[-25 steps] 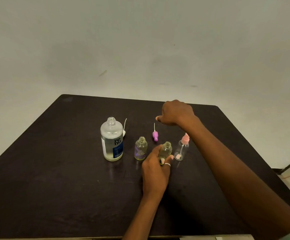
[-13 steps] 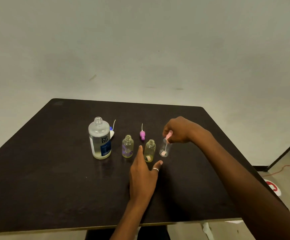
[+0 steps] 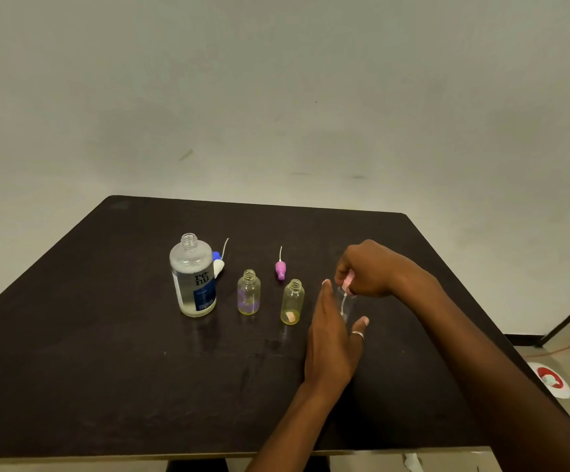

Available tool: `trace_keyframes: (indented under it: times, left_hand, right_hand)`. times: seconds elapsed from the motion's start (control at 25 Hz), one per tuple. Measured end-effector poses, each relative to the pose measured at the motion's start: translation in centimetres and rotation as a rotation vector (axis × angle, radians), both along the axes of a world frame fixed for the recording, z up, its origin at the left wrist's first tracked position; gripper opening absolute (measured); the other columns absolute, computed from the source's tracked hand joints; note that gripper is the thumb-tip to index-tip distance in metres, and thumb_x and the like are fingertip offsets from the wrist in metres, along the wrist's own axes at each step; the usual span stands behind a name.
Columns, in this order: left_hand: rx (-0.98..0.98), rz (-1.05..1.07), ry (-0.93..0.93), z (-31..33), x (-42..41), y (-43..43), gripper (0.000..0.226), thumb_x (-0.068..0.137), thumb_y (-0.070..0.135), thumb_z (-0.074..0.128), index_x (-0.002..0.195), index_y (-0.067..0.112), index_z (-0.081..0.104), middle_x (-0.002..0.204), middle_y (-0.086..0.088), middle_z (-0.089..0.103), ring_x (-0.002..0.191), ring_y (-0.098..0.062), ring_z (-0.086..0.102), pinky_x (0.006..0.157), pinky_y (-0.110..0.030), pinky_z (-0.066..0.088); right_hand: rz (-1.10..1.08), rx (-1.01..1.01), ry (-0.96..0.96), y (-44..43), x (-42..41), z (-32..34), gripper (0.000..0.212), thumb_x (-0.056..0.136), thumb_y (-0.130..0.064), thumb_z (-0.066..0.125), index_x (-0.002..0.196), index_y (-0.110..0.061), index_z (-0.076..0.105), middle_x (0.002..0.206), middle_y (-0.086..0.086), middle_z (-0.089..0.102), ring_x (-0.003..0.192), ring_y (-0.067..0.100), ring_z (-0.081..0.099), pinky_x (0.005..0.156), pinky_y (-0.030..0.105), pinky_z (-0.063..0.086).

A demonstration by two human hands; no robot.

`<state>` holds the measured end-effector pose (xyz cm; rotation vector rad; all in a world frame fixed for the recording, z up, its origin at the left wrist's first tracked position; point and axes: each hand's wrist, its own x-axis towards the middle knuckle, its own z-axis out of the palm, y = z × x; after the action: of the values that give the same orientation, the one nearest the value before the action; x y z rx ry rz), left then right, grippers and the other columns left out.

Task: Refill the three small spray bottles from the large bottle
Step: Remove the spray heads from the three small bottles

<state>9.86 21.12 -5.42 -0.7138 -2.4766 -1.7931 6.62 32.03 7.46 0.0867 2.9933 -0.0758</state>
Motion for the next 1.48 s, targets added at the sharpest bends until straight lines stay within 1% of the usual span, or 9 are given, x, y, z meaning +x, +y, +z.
trace_keyframes:
  times: [0.2,0.36,0.6,0.8,0.92,1.0,1.12,1.24,1.48]
  left_hand:
    - [0.063,0.021,-0.027,-0.7,-1.5,1.3,0.052,0.093,0.021,0.065,0.139,0.035,0.046,0.129,0.013,0.061,0.117,-0.002,0.057,0.098,-0.029,0.051]
    - [0.092,0.063,-0.006,-1.0,-1.8,1.4,0.031,0.094,0.017,0.064,0.121,0.030,0.058,0.112,0.012,0.067,0.103,0.000,0.062,0.088,-0.028,0.054]
    - [0.113,0.091,0.037,-1.1,-1.8,1.3,0.041,0.093,0.010,0.063,0.129,0.029,0.056,0.118,0.012,0.067,0.111,0.000,0.061,0.092,-0.018,0.051]
    - [0.131,0.075,0.019,-1.0,-1.8,1.3,0.045,0.093,0.006,0.062,0.130,0.030,0.055,0.119,0.011,0.067,0.110,-0.003,0.063,0.089,-0.015,0.052]
    - [0.107,0.096,0.034,-1.2,-2.1,1.4,0.041,0.094,0.012,0.063,0.130,0.029,0.055,0.116,0.010,0.068,0.106,-0.002,0.063,0.089,-0.022,0.054]
    - [0.114,0.093,0.020,-1.3,-2.1,1.5,0.037,0.094,0.014,0.063,0.129,0.026,0.056,0.115,0.009,0.068,0.105,-0.003,0.064,0.089,-0.023,0.054]
    - [0.120,0.084,0.010,-1.2,-2.1,1.4,0.034,0.094,0.012,0.063,0.125,0.023,0.058,0.113,0.010,0.069,0.104,-0.004,0.064,0.084,-0.014,0.051]
    - [0.127,0.077,0.000,-0.9,-2.0,1.3,0.035,0.093,0.008,0.063,0.125,0.021,0.060,0.113,0.009,0.069,0.104,-0.005,0.064,0.080,-0.003,0.044]
    - [0.126,0.075,0.012,-1.3,-2.1,1.3,0.042,0.093,0.014,0.065,0.131,0.029,0.055,0.115,0.011,0.068,0.104,-0.003,0.064,0.087,-0.021,0.054]
  right_hand:
    - [0.020,-0.008,0.021,0.1,0.1,-0.3,0.024,0.084,-0.007,0.069,0.103,-0.020,0.075,0.105,-0.002,0.071,0.090,0.014,0.066,0.084,0.029,0.056]
    - [-0.084,0.075,0.101,-0.4,0.2,-0.4,0.028,0.089,-0.043,0.065,0.080,-0.017,0.068,0.079,0.000,0.068,0.070,0.013,0.063,0.073,0.029,0.057]
    - [-0.134,0.158,0.182,-1.8,0.6,-1.0,0.045,0.094,-0.037,0.062,0.059,-0.019,0.041,0.059,-0.002,0.049,0.052,0.010,0.049,0.052,0.020,0.038]
    - [-0.017,0.082,0.106,-1.2,0.5,-1.1,0.005,0.091,-0.019,0.065,0.089,-0.015,0.068,0.084,0.001,0.068,0.073,0.013,0.065,0.075,0.026,0.057]
    - [0.037,-0.004,0.069,-0.8,0.7,-0.7,0.020,0.084,-0.014,0.072,0.102,-0.021,0.069,0.100,-0.005,0.068,0.093,0.014,0.066,0.083,0.026,0.056]
    - [-0.005,0.014,0.093,-0.8,1.0,-0.5,0.027,0.087,-0.031,0.070,0.111,-0.020,0.067,0.104,-0.005,0.067,0.094,0.014,0.065,0.082,0.028,0.055]
    - [-0.119,0.151,0.128,-1.3,1.0,-0.5,0.041,0.091,-0.055,0.057,0.082,-0.015,0.065,0.076,-0.001,0.065,0.067,0.012,0.062,0.061,0.025,0.050]
    - [-0.166,0.193,0.152,-1.9,1.0,-0.5,0.046,0.093,-0.054,0.054,0.064,-0.019,0.050,0.063,-0.001,0.055,0.056,0.010,0.054,0.052,0.022,0.039]
    - [0.006,0.077,0.026,-1.5,0.9,0.1,0.016,0.087,-0.026,0.068,0.103,-0.023,0.066,0.102,-0.003,0.067,0.088,0.013,0.063,0.079,0.031,0.057]
